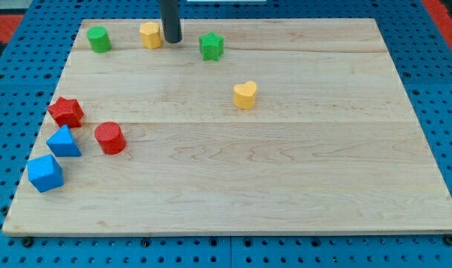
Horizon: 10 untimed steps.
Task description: Push the green star to the right of the yellow hexagon
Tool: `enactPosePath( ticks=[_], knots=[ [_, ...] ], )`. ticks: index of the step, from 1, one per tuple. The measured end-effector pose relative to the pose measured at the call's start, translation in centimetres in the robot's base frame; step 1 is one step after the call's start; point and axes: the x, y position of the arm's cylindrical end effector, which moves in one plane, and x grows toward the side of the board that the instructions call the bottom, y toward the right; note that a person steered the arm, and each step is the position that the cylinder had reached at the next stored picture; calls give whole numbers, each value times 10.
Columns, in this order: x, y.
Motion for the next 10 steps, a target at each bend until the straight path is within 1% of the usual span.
enactPosePath(
  ticks=[1,2,3,4,5,6,7,8,9,10],
  knots=[
    [-16,-52],
    [-30,-42],
    [-38,25],
    [-27,139],
    [33,169],
    [35,67],
    [-15,-17],
    [-15,42],
    [9,167],
    [122,200]
  ],
)
